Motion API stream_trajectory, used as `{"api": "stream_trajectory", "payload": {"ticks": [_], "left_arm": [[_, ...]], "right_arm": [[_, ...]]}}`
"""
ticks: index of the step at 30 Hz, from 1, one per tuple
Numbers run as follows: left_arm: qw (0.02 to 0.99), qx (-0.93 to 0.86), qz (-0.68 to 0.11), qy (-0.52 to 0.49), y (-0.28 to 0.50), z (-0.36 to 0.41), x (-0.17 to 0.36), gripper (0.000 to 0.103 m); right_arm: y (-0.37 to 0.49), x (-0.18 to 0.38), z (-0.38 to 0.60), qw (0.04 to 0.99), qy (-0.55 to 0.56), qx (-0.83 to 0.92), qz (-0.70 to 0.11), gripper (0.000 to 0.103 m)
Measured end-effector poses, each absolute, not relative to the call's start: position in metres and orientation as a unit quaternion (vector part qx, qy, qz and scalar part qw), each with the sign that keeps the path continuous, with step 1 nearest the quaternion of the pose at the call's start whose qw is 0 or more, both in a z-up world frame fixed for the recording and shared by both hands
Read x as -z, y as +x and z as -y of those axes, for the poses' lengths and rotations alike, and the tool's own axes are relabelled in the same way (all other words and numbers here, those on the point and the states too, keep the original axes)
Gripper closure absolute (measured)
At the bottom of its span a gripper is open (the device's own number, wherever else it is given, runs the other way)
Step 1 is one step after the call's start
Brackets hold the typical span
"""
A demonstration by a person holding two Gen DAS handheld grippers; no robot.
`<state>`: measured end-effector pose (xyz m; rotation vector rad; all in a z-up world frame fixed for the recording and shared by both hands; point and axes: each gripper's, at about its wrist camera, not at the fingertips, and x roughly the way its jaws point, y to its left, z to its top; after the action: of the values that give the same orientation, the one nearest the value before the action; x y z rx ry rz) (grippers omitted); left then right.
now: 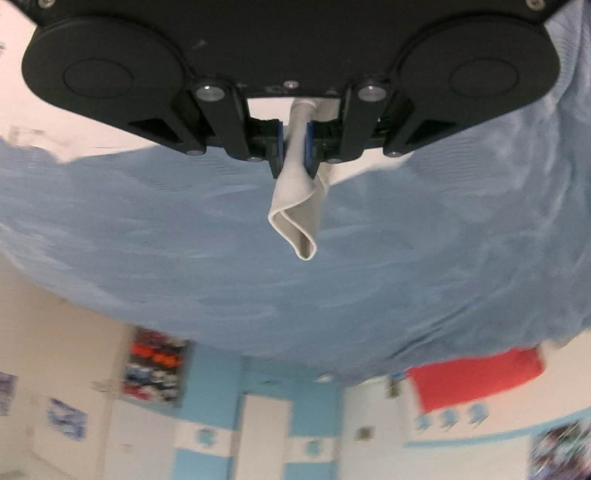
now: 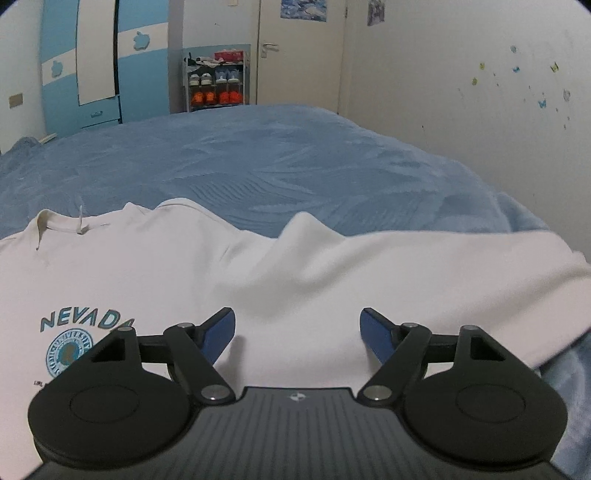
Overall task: Fold small clothes
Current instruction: 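Lift the sleeve and fold it across the sweatshirt body, then open the left gripper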
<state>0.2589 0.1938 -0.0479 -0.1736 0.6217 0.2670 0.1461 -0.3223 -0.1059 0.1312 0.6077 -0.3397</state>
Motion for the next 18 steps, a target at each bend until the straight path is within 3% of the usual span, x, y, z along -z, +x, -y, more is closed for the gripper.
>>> {"api": "stream_trajectory", "payload": {"ticks": [8,18], "left_arm": [[0.969,-0.026,-0.242,-0.034,0.23,-0.057,-0.01,0.095],[0.969,0.076,-0.233,-0.024,0.242,0.096,-0.02,0.095]], "right_arm": [[0.127,0.081,0.331,0.947,0.074,0.16,-0.268,0.01],[0.1,0.059,0.347,0.959,0.079,0.129,-0.238,0.009]]}}
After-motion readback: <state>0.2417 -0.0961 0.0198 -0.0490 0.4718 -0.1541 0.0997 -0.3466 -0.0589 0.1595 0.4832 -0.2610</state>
